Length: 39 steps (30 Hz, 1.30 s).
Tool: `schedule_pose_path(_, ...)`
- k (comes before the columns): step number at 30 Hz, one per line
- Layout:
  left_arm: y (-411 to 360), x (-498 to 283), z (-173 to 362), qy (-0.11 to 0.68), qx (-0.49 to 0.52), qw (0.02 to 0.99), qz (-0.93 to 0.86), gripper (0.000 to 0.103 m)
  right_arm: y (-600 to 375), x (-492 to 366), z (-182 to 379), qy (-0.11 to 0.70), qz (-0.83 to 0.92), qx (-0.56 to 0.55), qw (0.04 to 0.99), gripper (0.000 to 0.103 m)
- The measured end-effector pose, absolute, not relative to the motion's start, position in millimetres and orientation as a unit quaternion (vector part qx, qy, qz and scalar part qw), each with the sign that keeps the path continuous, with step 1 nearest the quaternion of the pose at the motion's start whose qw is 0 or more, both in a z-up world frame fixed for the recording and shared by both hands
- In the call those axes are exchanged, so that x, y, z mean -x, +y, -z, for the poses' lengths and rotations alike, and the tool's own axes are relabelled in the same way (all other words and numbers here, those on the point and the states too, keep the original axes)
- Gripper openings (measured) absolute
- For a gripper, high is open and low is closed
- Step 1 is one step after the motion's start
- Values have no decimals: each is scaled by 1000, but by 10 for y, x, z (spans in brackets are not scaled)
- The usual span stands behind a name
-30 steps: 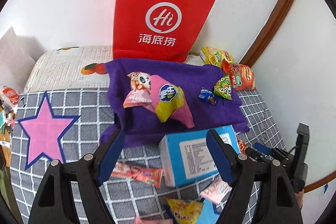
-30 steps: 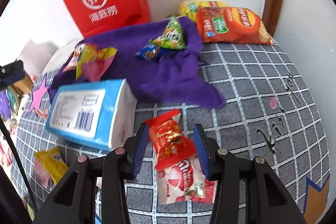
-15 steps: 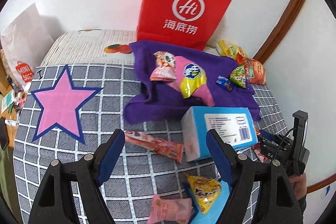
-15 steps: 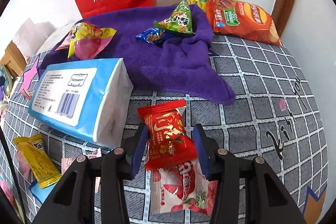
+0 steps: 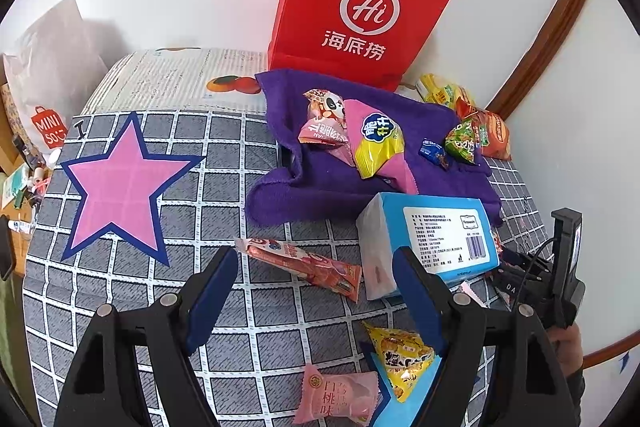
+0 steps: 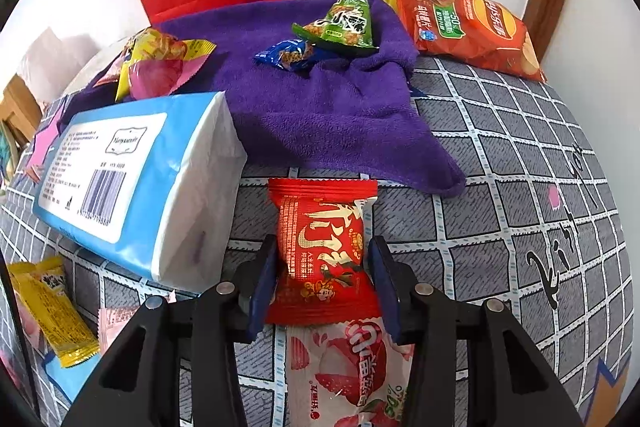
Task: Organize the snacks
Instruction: 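Grasp the pink peach candy packet with the left tool while the right tool lifts the red packet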
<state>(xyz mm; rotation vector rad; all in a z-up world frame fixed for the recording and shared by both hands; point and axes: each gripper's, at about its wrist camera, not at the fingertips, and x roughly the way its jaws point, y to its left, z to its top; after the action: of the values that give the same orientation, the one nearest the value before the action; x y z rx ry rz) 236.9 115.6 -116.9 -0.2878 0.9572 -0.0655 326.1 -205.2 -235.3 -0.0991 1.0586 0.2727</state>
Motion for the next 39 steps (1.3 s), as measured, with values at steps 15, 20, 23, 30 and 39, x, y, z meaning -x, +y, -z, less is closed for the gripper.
schedule_pose_path(15,1266,-2071,1194,463,148,874,16,78,-2157,-3008,1919,468,-111,5,877,45)
schedule_pose_path(20,1240,-1952,1269,472,148,869,10,78,-2139,-2871,1815,458,-121,3,881,45)
schedule_pose_path(23,1194,-1863,1303,475,144,868,12,78,-2108,-2773,1772,455,-122,12,882,45)
schedule_pose_path(30,1036,-1754,1452,492,128,861,19,78,-2094,-2508,1700,442,-129,23,887,45)
schedule_pose_path(39,742,-1697,1735,519,96,847,58,78,-2192,-2211,1719,441,-115,26,890,45)
